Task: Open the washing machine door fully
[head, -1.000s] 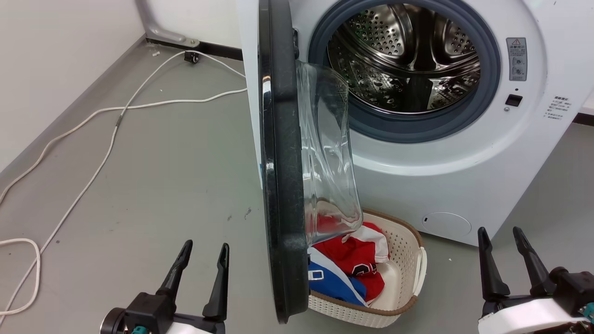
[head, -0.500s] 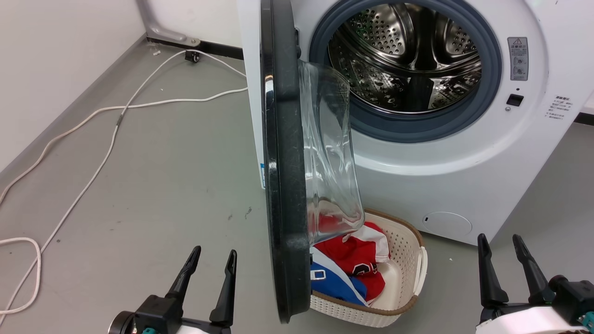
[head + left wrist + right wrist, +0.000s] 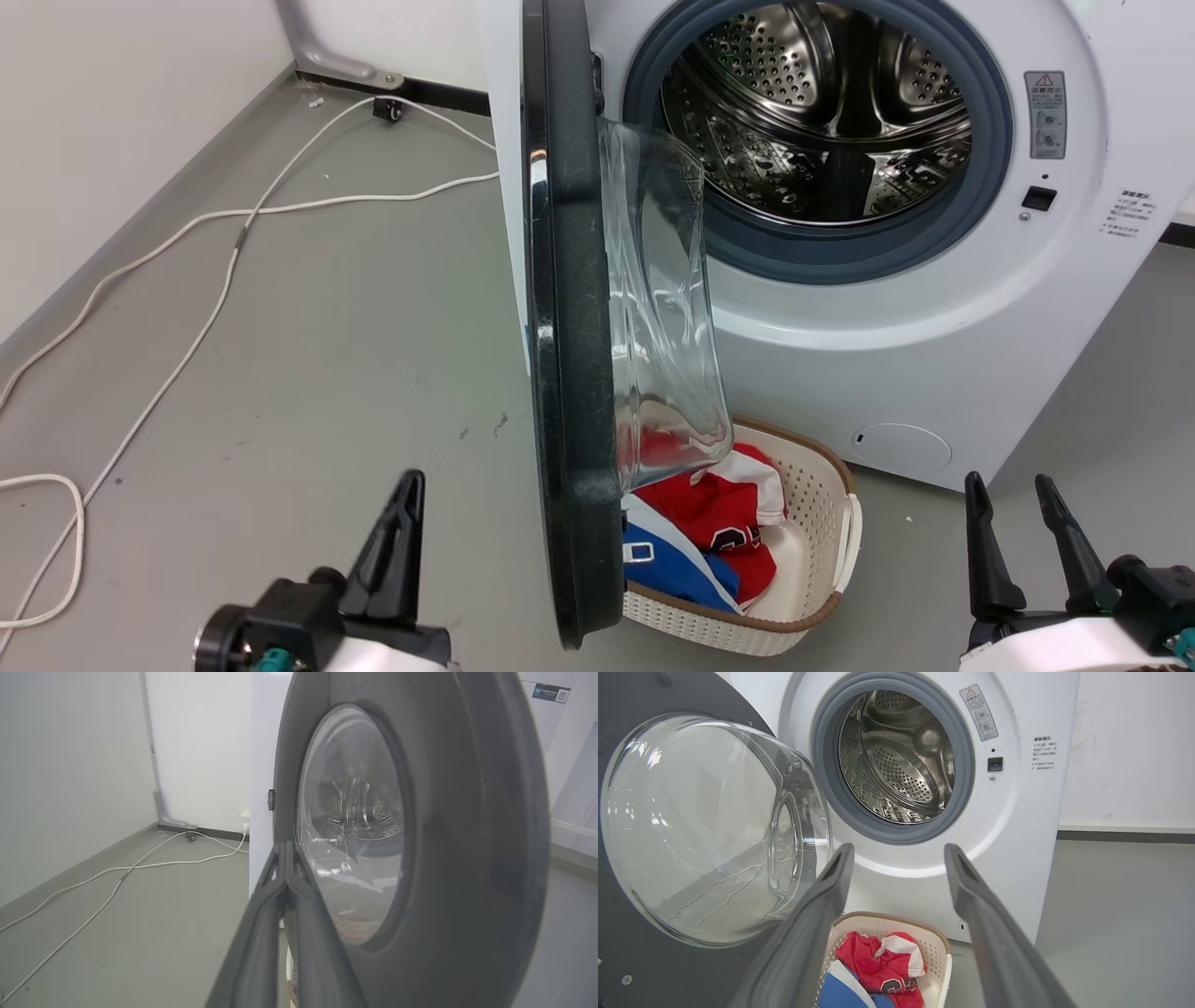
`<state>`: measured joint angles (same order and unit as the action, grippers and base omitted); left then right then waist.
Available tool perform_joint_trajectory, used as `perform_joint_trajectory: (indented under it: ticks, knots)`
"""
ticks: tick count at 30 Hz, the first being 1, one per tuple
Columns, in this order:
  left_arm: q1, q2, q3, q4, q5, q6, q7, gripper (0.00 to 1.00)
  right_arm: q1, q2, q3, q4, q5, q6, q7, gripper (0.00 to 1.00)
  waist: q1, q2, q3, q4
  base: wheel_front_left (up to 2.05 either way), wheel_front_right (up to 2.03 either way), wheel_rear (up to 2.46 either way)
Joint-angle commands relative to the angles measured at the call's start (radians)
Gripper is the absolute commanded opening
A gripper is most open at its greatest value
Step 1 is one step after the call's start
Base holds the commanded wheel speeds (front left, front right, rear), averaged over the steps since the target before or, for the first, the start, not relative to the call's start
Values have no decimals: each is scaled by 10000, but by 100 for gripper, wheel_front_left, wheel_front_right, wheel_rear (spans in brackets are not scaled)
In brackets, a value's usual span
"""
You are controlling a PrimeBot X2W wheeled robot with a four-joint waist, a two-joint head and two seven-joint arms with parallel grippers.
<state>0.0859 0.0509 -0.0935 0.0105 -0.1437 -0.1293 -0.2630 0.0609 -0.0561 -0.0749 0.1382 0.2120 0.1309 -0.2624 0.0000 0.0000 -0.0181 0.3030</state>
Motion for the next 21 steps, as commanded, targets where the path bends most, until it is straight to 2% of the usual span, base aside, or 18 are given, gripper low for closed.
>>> perform_joint_trajectory:
  ticks: [1, 4, 12, 18, 21]
  knots:
    - [-167, -9, 57, -168, 19, -13, -28, 0, -58, 39, -10, 35, 24, -3, -36, 100, 0, 0, 5, 2, 0, 0, 0]
    - [-378, -8, 219, -662, -22, -4, -28, 0, -85, 44, -34, 62, 30, -3, -36, 100, 0, 0, 46, 10, 0, 0, 0]
    - [-1637, -11, 414, -2258, -630, 598, -26, 0, -271, 50, -110, 135, 121, -3, -36, 100, 0, 0, 137, 28, 0, 0, 0]
    - [-2521, -9, -246, -3158, -700, 813, -26, 0, -366, 60, -62, 220, 349, -3, -36, 100, 0, 0, 191, -3, 0, 0, 0]
    - [-2558, -8, -834, -3026, -553, 663, -26, 0, -333, 66, -49, 278, 405, -3, -36, 100, 0, 0, 132, -35, 0, 0, 0]
